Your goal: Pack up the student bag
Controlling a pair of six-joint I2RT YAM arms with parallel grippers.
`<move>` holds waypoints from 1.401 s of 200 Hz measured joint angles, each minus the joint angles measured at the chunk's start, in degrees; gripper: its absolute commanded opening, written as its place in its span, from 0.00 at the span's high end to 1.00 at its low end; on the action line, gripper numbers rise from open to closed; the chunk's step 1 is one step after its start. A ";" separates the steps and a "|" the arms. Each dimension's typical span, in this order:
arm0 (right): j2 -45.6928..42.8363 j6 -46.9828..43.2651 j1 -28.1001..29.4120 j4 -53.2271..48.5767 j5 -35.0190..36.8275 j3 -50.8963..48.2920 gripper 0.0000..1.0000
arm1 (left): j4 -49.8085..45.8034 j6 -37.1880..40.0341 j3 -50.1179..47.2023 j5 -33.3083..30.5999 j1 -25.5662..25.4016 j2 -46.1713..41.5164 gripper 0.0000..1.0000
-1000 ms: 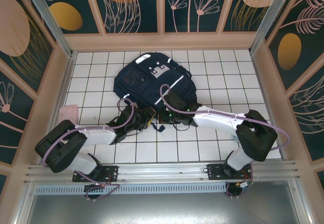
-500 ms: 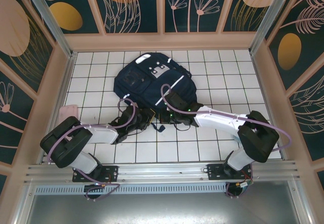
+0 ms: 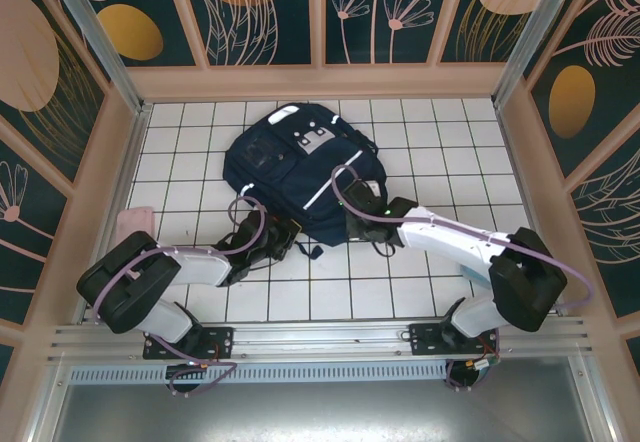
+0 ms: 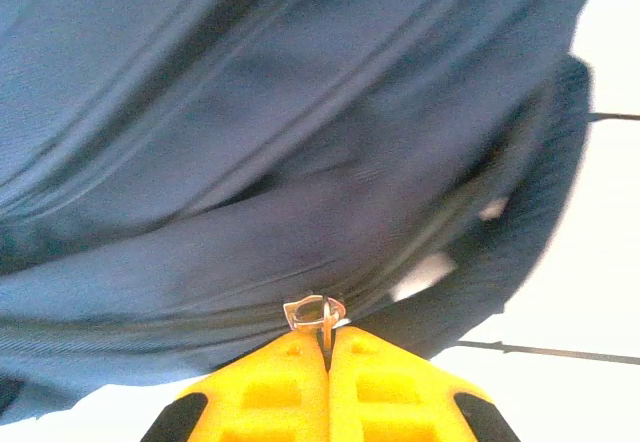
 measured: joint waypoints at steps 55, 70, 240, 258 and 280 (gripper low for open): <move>0.02 -4.92 -5.68 0.37 0.68 1.18 1.00 | -4.52 5.05 2.21 1.77 1.86 -1.18 0.94; 0.26 -6.10 -5.64 0.76 -0.39 2.12 1.00 | -6.43 7.02 3.41 2.29 3.50 -1.16 0.94; 8.13 -4.76 4.52 19.28 -24.00 3.04 1.00 | -33.81 25.42 10.54 3.32 18.86 -13.46 0.38; 9.73 -4.76 4.57 20.63 -25.18 3.98 1.00 | -31.78 21.27 6.78 6.47 18.38 -17.70 0.37; 11.41 -4.76 4.57 21.64 -26.32 5.40 1.00 | -31.93 17.68 5.38 7.87 17.00 -20.37 0.37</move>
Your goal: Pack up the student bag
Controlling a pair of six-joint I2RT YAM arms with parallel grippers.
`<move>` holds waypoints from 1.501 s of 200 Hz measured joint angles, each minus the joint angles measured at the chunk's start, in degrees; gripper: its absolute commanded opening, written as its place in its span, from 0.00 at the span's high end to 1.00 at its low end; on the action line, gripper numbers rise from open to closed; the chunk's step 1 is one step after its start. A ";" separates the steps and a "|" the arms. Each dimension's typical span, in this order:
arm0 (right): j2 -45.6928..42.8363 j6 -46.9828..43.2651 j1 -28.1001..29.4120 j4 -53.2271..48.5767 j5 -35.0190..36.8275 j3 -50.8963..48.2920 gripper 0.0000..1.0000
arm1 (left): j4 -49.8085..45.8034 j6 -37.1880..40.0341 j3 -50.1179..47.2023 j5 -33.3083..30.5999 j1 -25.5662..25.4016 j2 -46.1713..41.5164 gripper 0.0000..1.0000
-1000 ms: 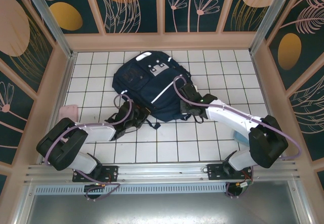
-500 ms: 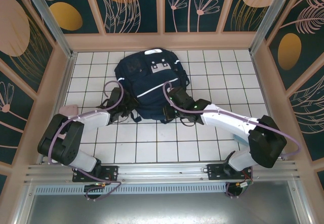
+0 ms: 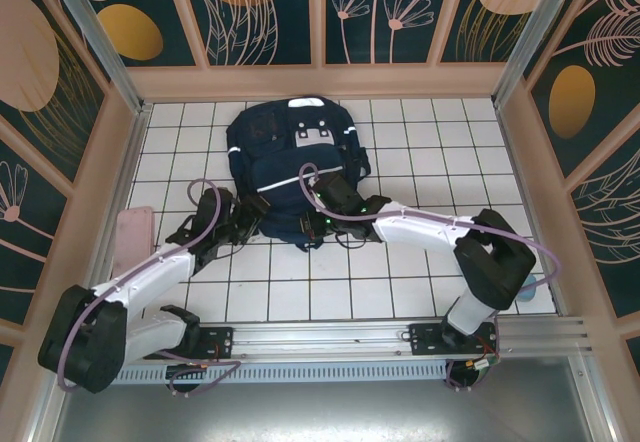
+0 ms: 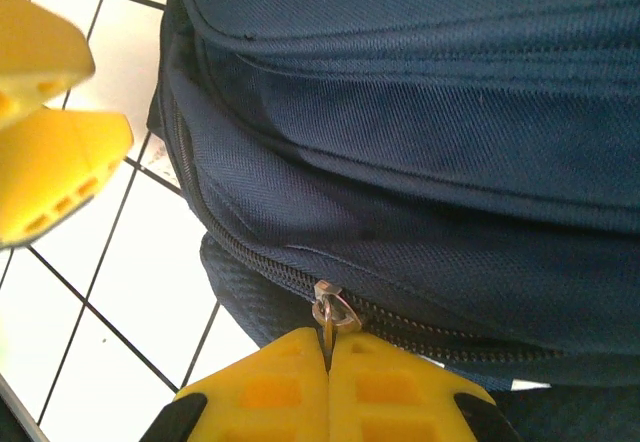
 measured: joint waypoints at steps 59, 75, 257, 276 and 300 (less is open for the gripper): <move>1.22 0.00 0.04 1.49 -1.07 0.72 1.00 | 3.52 -7.98 -0.02 0.72 -5.70 0.46 0.40; 1.22 0.00 0.07 1.49 -1.20 0.72 1.00 | 5.20 -9.66 -0.02 1.36 -6.99 2.60 0.41; -2.32 -5.09 1.81 -2.05 5.97 -2.82 1.00 | 13.79 -13.66 -1.27 0.20 -8.46 11.61 0.94; -2.75 -6.08 1.29 -3.41 9.20 -3.13 1.00 | 13.81 -13.44 -1.75 -0.46 -8.61 11.08 0.97; -3.89 -6.60 -0.35 -4.98 12.76 -4.00 1.00 | 13.79 -13.44 -2.34 -1.33 -8.79 9.55 1.00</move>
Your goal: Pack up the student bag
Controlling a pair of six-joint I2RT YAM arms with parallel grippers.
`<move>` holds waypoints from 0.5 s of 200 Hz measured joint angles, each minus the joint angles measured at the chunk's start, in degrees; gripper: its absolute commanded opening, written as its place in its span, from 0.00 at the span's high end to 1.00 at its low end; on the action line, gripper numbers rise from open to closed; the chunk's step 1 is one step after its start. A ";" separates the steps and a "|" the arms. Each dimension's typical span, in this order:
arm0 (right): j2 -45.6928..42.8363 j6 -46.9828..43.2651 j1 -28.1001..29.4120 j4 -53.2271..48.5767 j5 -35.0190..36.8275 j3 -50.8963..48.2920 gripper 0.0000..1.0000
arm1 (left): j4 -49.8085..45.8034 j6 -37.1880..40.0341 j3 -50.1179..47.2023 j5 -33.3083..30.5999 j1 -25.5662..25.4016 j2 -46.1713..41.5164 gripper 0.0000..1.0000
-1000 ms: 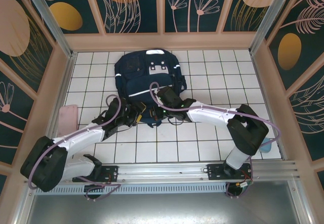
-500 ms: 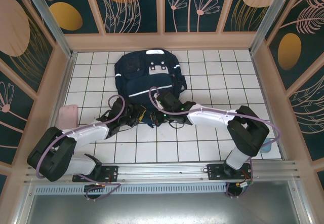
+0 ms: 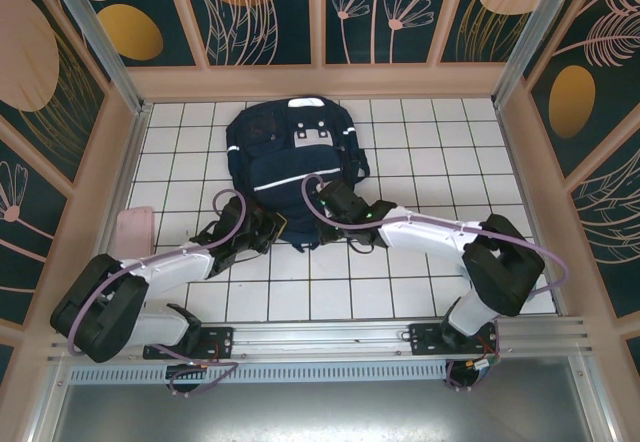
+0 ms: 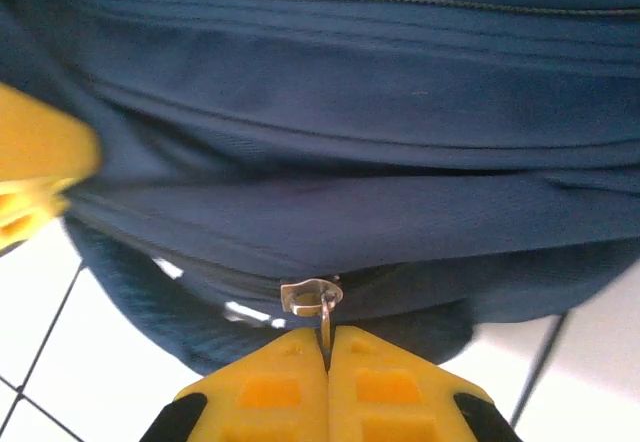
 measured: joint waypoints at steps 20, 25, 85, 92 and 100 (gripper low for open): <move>-0.59 -0.39 -2.01 -0.87 2.19 -0.28 1.00 | -0.07 0.02 -0.24 -0.44 0.02 -0.87 1.00; -0.61 -0.52 -2.62 -1.09 2.51 -0.31 1.00 | -0.07 0.02 -0.31 -0.48 0.02 -0.98 1.00; 2.12 1.11 -10.97 -2.95 1.20 2.32 1.00 | 0.42 0.31 -0.61 -0.92 -0.48 -2.80 1.00; 3.19 1.62 -12.37 -3.41 1.62 3.13 1.00 | -0.11 0.48 -0.61 -1.40 -0.46 -3.08 1.00; 4.39 1.92 -14.45 -4.04 2.12 3.87 1.00 | -1.01 0.63 -0.63 -1.99 -0.37 -3.48 1.00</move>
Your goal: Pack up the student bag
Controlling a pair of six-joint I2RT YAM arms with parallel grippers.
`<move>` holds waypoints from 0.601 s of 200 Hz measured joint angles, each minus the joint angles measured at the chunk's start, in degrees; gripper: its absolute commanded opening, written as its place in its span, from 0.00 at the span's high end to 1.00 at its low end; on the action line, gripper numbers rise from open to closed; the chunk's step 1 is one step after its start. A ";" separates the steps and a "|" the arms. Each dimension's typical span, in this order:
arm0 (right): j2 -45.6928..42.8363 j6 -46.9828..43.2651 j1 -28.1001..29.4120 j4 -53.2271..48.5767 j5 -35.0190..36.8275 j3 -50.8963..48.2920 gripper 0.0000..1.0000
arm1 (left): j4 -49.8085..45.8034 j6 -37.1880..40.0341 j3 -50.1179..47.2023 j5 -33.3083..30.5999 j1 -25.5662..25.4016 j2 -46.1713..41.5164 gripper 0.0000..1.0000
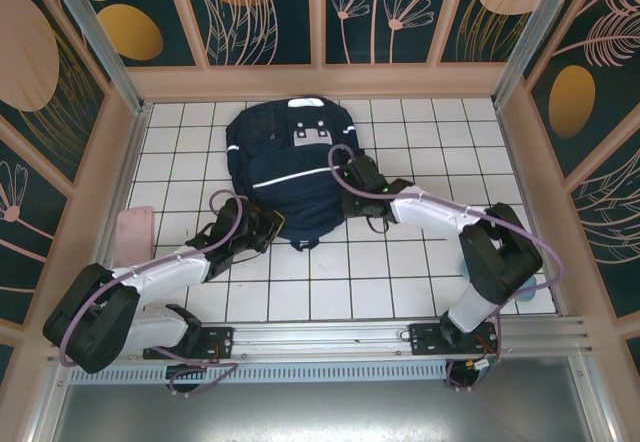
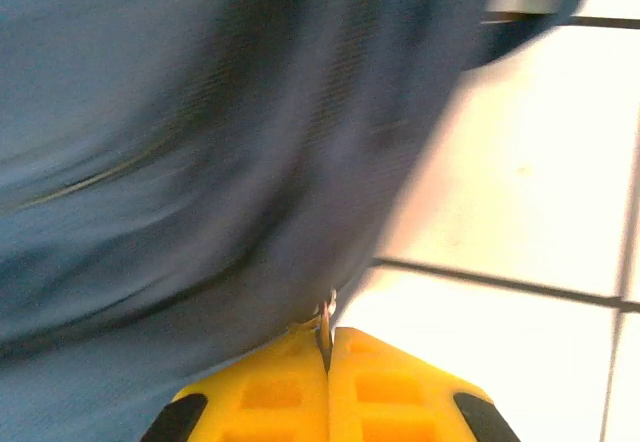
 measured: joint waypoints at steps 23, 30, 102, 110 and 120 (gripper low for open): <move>1.64 0.11 -3.58 0.31 -0.66 0.46 1.00 | -1.60 0.28 0.00 -0.70 0.07 -1.05 1.00; 1.40 0.07 -3.61 0.24 -1.31 0.39 1.00 | -2.14 0.48 0.00 -0.94 0.07 -1.46 1.00; -7.89 -2.36 -0.81 1.20 -7.39 -6.69 1.00 | -9.29 4.57 0.37 -3.67 0.87 -3.15 0.99; -9.49 -2.86 0.17 1.22 -8.35 -7.54 1.00 | -10.73 5.38 0.94 -3.93 1.25 -3.10 0.99; -11.45 -3.13 1.42 1.20 -9.55 -8.55 1.00 | -12.31 6.49 1.86 -4.17 1.86 -2.93 0.99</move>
